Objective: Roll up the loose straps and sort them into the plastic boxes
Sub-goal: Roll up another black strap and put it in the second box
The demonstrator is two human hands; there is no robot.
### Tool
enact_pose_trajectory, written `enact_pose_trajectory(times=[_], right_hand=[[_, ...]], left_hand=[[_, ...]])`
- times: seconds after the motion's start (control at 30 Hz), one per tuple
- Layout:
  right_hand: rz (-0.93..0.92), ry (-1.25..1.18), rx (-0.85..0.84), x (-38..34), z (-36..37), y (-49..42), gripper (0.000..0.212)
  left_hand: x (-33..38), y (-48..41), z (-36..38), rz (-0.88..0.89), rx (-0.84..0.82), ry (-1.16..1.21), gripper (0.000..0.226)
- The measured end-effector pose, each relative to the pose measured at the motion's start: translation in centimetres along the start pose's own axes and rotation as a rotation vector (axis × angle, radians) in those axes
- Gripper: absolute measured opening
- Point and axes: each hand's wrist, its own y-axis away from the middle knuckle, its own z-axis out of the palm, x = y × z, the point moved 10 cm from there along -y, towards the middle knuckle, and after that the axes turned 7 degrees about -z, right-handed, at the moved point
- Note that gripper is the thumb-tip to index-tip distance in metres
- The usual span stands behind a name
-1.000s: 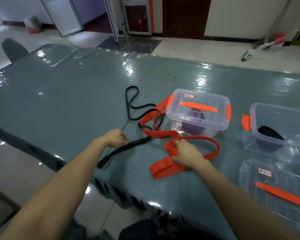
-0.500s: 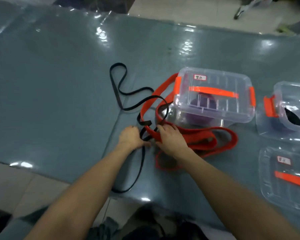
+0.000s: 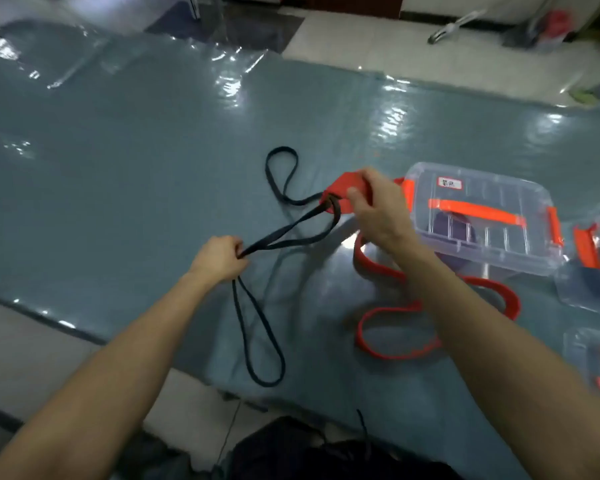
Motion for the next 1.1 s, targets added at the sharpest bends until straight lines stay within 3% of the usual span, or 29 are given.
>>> enact_pose_trajectory(times=[0.13,0.2,0.23,0.3,0.37,0.4,0.47,0.53,0.63,0.67,0.73,0.83,0.9,1.0,1.1], right_hand=[[-0.058,-0.292,0.21,-5.8,-5.0,-3.4,0.013],[-0.118,-0.454,0.325,-7.9,-7.4,-4.5,0.013],[-0.15,-0.49,0.383,-8.7,-8.5,-4.8,0.014],[-0.153,-0.459,0.452,-8.6,-9.4,-5.2,0.016],[-0.051,-0.309,0.385,-6.1,-7.7,-5.3,0.015],[0.033,-0.193,0.289,-3.9,-5.8,-5.1,0.021],[0.244,0.038,0.0,1.3,-1.1,-3.3,0.036],[0.351,0.268,-0.325,5.5,3.2,0.6,0.053],[0.371,0.504,-0.649,10.0,7.5,6.9,0.044],[0.386,0.564,-0.686,11.0,8.1,8.4,0.041],[0.364,0.607,-0.579,11.5,8.1,9.2,0.044],[0.151,0.538,-0.296,8.9,7.9,7.5,0.045],[-0.001,0.446,-0.269,7.2,9.2,6.1,0.061],[-0.134,0.397,-0.507,6.8,13.9,4.4,0.09],[-0.172,0.484,-0.779,9.0,18.5,5.0,0.097]], left_hand=[[-6.0,-0.7,-5.2,-0.153,0.146,0.033,0.014],[-8.9,-0.6,-6.0,-0.242,0.125,-0.039,0.003],[-10.1,-0.4,-5.7,-0.293,0.085,-0.095,0.009],[-11.5,-0.1,-4.4,-0.361,-0.027,-0.169,0.05],[-10.3,0.2,-2.7,-0.327,-0.135,-0.17,0.11],[-8.8,0.3,-2.0,-0.264,-0.161,-0.164,0.128],[-4.6,0.1,-0.6,-0.1,-0.156,-0.168,0.141],[-0.2,0.0,0.7,0.041,-0.13,-0.118,0.137],[5.4,-0.3,3.0,0.144,-0.105,-0.048,0.12],[6.5,-0.6,3.9,0.134,-0.099,-0.028,0.114],[7.3,-1.4,5.7,0.011,-0.083,0.034,0.109],[7.5,-1.8,8.0,-0.174,-0.007,0.002,0.113],[7.9,-1.6,8.9,-0.178,0.043,-0.114,0.097],[7.4,-1.4,9.0,-0.109,0.056,-0.19,0.052],[5.8,-0.9,8.0,-0.009,-0.041,-0.119,0.031]])
